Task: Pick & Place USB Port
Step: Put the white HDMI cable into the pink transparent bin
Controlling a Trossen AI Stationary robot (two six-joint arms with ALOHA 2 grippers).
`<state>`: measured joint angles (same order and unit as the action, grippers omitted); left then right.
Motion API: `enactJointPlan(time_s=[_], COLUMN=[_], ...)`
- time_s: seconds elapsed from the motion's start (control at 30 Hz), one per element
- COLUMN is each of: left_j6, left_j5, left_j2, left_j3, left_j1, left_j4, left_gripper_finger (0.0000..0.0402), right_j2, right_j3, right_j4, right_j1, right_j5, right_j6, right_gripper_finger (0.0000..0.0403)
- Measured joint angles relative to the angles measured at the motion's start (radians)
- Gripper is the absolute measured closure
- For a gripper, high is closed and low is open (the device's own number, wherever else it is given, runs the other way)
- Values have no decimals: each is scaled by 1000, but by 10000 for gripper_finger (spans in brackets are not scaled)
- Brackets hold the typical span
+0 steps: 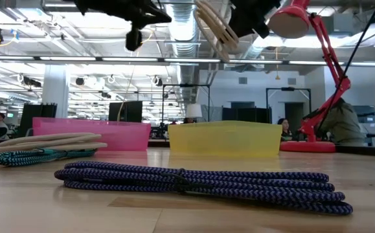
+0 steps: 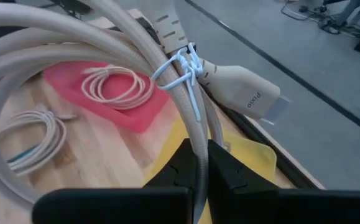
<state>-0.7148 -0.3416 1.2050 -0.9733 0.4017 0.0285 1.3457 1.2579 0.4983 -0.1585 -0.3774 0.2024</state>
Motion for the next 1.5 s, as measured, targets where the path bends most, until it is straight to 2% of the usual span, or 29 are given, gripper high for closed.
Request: enactJointPlan(time_s=[0.1,0.3,0.47,0.77,0.97,1.23,1.5], left_j6=[-55,-129,-192,-211,-211,-209,-206], left_j5=[-79,-139,-184,-188,-185,-183,-184], left_j2=[46,121,153,145,145,145,146], left_j3=[0,0,0,-2,-2,-2,-1], left_j1=[8,7,1,-10,-18,-44,-48], left_j4=[88,179,231,286,287,303,297], left_gripper_finger=[392,390,359,277,240,218,228], right_j2=[0,0,0,0,0,90,165], right_j3=[0,0,0,0,0,-2,1], right_j4=[-17,-16,-12,-12,-13,-96,-154], right_j1=[0,-2,-9,-35,-41,-41,-32], right_j5=[13,-7,-14,-15,-13,34,66], right_j6=[-1,-2,-3,-3,-3,0,2], right_gripper_finger=[399,399,399,399,399,399,399])
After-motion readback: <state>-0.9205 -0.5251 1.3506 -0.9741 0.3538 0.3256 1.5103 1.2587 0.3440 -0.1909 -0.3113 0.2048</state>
